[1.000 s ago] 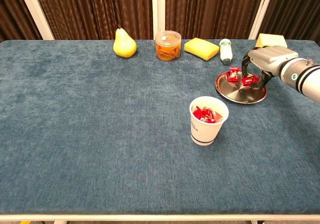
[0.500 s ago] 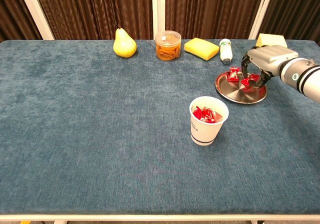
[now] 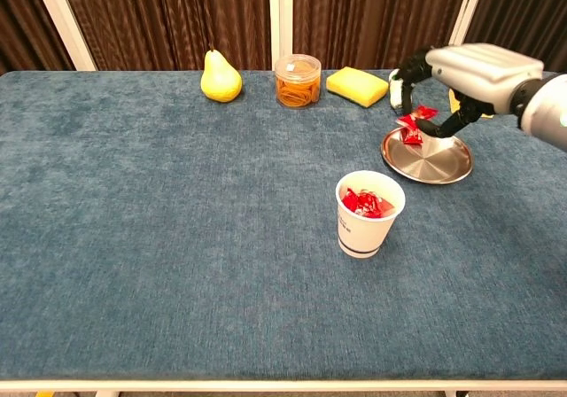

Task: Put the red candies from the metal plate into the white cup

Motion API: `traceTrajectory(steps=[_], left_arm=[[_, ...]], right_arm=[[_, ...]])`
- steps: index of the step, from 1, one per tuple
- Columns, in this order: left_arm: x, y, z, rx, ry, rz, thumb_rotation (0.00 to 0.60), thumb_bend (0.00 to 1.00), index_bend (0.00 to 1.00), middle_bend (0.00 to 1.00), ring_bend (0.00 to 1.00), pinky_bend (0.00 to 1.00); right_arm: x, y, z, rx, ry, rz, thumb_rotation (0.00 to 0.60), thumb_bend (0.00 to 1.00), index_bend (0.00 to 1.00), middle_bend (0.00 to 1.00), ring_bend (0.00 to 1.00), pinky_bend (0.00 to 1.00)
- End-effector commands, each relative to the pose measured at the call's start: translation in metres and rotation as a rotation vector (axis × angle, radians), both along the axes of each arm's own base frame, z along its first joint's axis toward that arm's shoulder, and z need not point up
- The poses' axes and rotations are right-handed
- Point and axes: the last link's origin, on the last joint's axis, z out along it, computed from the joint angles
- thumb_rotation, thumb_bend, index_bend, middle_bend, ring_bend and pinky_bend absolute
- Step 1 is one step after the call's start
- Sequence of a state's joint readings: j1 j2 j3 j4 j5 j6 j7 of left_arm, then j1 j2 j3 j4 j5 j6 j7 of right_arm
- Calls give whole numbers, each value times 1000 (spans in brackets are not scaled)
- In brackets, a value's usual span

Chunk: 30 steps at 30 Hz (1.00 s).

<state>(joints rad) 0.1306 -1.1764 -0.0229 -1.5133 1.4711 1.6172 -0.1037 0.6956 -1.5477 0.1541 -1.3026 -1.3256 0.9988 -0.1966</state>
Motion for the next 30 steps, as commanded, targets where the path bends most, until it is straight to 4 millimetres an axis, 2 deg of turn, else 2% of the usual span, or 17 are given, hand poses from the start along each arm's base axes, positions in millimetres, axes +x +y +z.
traceTrajectory(steps=[1,5,9,15,23,30], left_arm=[[1,0,0,-1,2,-3,600,123,366,310,266,265],[4,1,0,-1,4,-9,600,123,366,310,266,265],[4,-1,1,1,5,-6,600,123,366,310,266,265],[4,-3,1,3,3,-3,600,123,366,310,266,265],[2,-5,2,7,2,2,600,123,366,309,266,265],[1,-5,1,9,-1,2,600,123,366,310,266,265]], right_arm=[[14,37,23,63,-88,114,600,378,496,160,0,0],[26,57,17,140,-100,181,600,377,496,160,0,0],[28,67,7,187,-77,212,600,377,497,160,0,0],[28,69,-8,222,-49,210,600,376,496,152,0,0],[27,68,-14,222,-17,207,600,376,472,140,0,0],[26,68,-16,222,-3,200,600,375,378,123,0,0]])
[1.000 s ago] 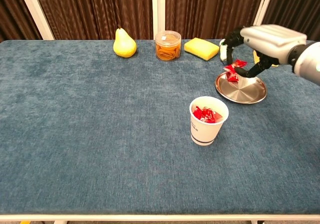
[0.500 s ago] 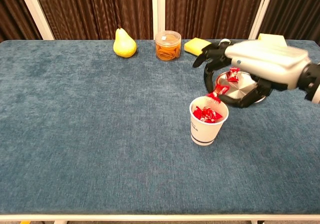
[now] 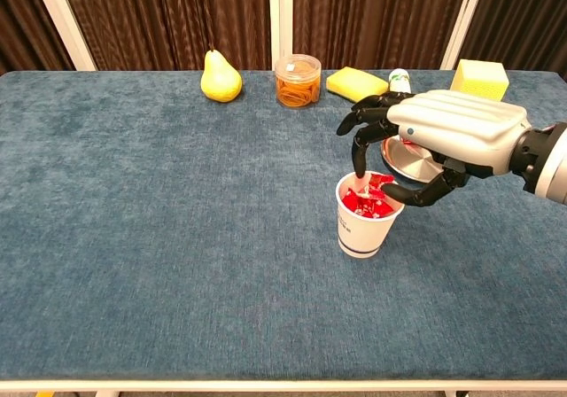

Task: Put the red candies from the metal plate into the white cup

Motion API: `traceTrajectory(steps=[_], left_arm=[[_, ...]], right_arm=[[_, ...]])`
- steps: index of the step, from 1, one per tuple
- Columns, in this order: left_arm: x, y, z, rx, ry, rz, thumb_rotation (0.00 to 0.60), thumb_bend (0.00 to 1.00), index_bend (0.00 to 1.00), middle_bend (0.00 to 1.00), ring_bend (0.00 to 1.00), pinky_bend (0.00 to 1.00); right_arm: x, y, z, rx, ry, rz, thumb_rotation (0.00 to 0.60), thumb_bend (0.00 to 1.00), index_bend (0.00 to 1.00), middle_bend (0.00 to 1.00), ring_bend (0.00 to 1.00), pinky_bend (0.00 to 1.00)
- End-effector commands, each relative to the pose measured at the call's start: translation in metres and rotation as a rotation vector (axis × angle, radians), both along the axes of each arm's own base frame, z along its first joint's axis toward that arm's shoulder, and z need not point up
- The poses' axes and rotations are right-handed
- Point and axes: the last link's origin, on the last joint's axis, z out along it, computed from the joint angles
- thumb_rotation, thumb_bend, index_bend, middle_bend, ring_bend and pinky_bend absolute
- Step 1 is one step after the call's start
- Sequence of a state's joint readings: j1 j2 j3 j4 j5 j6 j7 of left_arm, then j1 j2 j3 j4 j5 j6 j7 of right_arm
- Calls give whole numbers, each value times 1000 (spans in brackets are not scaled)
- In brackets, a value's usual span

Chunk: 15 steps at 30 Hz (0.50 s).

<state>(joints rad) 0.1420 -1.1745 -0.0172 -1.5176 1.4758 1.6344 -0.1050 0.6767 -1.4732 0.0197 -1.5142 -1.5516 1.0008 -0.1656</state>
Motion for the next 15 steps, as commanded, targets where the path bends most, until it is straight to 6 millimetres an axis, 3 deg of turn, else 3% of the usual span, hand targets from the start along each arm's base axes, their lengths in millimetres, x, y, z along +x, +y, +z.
traceTrajectory(steps=[1,8,15], left_arm=[[0,0,0,1,-1,0,600,123,366,310,266,265],[-2,0,0,2,-2,2,600,123,366,310,266,265],[-1,1,-2,0,-5,-3,600,122,366,310,266,265]], right_arm=[[2,-1,3,-14,-16,1,600,375,366,122,0,0],[-2,-31,36,-147,-92,-83,600,374,345,122,0,0],[-36,-83,45,-248,53,-273,600,357,343,109,0,0]])
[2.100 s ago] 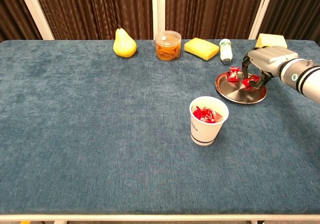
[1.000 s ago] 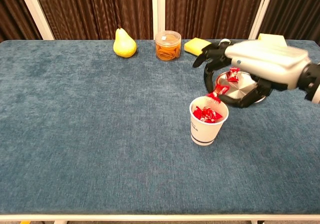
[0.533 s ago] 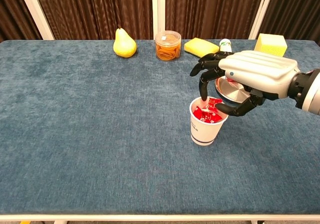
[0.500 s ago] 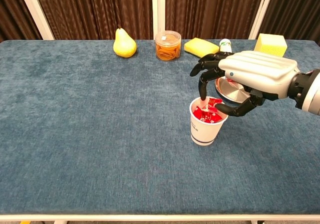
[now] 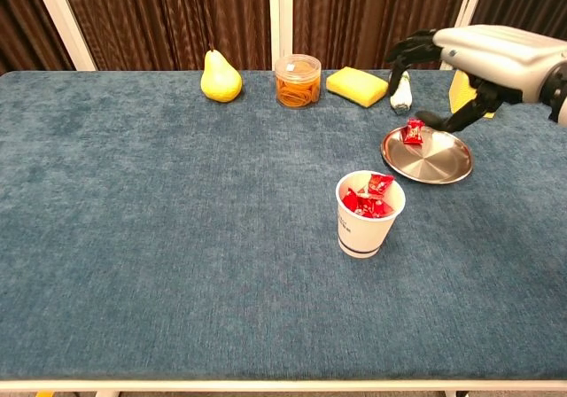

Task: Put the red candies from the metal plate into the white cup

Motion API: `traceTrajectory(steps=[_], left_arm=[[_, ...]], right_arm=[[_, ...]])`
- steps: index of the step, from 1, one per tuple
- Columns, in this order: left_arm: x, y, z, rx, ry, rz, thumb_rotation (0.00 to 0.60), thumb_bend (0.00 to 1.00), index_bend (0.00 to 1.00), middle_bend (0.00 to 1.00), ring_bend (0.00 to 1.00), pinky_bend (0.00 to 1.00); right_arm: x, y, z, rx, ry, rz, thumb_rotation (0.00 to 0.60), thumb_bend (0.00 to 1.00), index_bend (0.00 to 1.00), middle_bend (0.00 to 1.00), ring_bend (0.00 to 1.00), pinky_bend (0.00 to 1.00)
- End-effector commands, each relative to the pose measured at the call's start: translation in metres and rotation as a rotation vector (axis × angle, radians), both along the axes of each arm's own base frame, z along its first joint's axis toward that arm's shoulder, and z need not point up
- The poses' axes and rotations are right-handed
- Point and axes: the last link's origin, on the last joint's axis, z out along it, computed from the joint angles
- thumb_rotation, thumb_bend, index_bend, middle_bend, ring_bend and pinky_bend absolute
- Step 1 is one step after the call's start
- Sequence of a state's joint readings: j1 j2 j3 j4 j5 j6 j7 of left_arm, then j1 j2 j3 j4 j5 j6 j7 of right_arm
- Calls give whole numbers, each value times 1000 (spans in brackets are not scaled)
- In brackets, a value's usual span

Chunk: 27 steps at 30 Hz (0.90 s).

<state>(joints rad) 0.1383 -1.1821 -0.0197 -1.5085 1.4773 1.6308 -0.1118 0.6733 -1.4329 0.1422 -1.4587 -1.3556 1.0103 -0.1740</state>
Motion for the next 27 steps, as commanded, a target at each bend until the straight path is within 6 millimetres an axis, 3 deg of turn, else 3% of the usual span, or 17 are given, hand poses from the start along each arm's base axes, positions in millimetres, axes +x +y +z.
traceTrajectory(steps=[1,10,18,27], left_arm=[[0,-1,0,1,1,4,600,123,366,310,266,265],[-1,-2,2,1,7,14,600,123,366,310,266,265],[-1,-2,1,-5,9,20,600,123,366,310,266,265],[-3,-1,1,-6,8,27,600,123,366,310,266,265]], right_arm=[[-22,-36,3,-60,103,-123,600,347,343,105,0,0],[-43,-67,-27,-65,227,-241,600,298,343,99,0,0],[-47,-83,-48,-62,280,-300,600,299,342,97,0,0],[-47,-91,-59,-58,308,-314,600,298,343,97,0,0]])
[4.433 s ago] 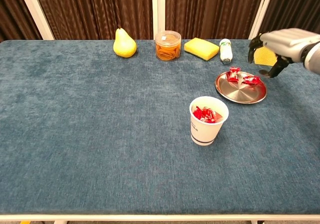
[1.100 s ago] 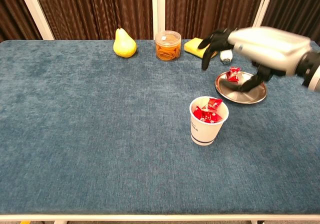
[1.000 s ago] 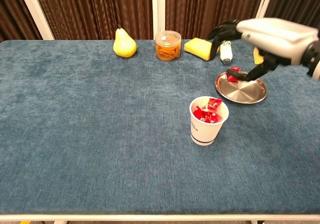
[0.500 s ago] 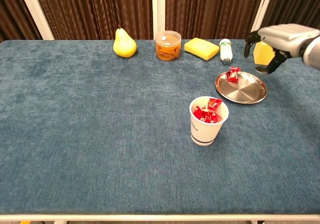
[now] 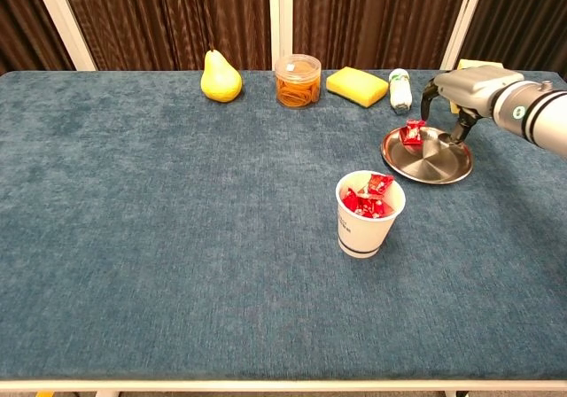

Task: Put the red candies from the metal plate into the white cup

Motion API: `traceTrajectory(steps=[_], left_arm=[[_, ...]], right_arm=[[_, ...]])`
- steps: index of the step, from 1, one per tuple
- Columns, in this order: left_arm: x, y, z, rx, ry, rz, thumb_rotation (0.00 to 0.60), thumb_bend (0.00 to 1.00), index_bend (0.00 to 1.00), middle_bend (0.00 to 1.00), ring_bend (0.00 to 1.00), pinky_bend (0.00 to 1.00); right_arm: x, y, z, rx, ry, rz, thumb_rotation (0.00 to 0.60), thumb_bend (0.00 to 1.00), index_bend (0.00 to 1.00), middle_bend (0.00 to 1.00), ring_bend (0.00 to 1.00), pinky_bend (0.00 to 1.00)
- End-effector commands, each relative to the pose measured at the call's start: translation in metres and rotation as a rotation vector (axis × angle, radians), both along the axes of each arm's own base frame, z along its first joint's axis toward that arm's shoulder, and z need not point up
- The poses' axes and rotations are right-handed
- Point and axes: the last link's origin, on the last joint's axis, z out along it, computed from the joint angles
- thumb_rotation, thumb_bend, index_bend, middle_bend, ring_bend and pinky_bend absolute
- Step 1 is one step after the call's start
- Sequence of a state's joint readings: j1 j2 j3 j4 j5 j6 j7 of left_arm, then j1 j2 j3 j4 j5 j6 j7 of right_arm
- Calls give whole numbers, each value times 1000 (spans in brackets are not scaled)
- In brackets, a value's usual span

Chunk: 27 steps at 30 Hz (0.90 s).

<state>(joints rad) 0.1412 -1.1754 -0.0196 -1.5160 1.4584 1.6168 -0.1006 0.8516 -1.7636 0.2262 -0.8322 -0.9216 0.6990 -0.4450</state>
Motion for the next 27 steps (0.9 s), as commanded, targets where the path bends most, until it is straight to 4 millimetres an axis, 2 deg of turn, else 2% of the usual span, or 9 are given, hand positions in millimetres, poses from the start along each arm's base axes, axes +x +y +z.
traceTrajectory(steps=[1,14,20,27], left_arm=[[0,0,0,0,0,1,600,123,366,310,266,265],[-2,-1,0,0,-1,-1,600,123,366,310,266,265],[-2,-2,0,3,-4,2,600,123,366,310,266,265],[-3,-1,-1,3,-6,-1,600,123,366,310,266,265]], right_arm=[[3,-1,-4,7,0,3,600,298,342,97,0,0],[18,11,-12,58,-12,77,600,298,343,97,0,0],[23,25,-19,102,-9,120,600,299,343,97,0,0],[23,34,-5,79,-56,141,600,299,346,97,0,0]])
